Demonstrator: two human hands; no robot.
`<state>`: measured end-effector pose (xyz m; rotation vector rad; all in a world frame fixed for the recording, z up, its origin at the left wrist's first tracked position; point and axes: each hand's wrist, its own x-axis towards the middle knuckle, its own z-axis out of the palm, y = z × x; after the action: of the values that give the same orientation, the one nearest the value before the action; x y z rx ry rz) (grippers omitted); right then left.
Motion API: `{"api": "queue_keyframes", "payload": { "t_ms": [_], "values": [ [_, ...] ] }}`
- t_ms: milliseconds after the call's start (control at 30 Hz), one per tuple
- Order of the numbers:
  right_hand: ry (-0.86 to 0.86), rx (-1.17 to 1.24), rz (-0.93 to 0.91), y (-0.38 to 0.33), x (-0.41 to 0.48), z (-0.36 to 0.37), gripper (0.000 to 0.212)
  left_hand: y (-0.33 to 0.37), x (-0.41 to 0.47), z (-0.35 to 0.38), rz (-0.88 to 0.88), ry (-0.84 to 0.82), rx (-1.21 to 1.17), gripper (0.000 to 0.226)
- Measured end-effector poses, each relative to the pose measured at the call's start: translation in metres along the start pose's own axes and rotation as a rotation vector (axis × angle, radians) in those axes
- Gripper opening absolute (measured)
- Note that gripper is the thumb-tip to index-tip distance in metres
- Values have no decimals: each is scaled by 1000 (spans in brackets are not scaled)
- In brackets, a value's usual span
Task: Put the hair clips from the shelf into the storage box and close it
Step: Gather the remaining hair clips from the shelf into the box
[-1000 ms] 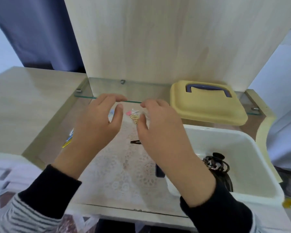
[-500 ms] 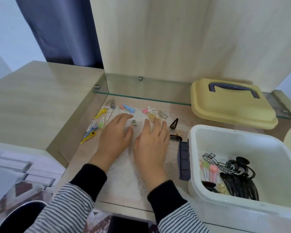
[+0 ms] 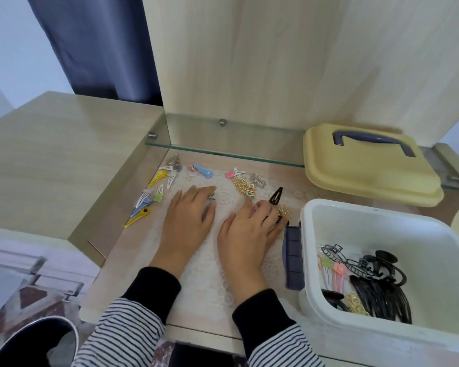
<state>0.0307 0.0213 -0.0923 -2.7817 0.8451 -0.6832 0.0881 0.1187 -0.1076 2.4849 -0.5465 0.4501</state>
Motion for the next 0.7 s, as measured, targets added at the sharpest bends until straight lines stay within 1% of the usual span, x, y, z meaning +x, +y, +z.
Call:
{"api": "queue_keyframes", "payload": {
  "t_ms": [100, 267, 333, 400, 467, 533, 600, 700],
  "values": [
    [41, 7, -26, 1, -1, 1, 33, 0, 1, -1, 1, 25, -26, 29],
    [68, 65, -78, 3, -2, 6, 26, 1, 1, -3, 11, 51, -79, 22],
    [84, 85, -126, 3, -3, 7, 23, 1, 1, -3, 6, 55, -87, 22],
    [87, 110, -168, 3, -3, 8, 25, 2, 0, -4, 7, 70, -98, 24],
    [70, 126, -156, 3, -2, 8, 29, 5, 0, -6, -3, 85, -119, 26],
    [48, 141, -98, 4, -1, 9, 28, 5, 0, -8, 3, 99, -116, 21],
    [44, 153, -76, 5, -1, 10, 21, 3, 0, -7, 5, 93, -82, 18],
    [68, 160, -102, 5, -1, 13, 12, 0, 0, -4, -5, 81, -70, 22]
  ]
}}
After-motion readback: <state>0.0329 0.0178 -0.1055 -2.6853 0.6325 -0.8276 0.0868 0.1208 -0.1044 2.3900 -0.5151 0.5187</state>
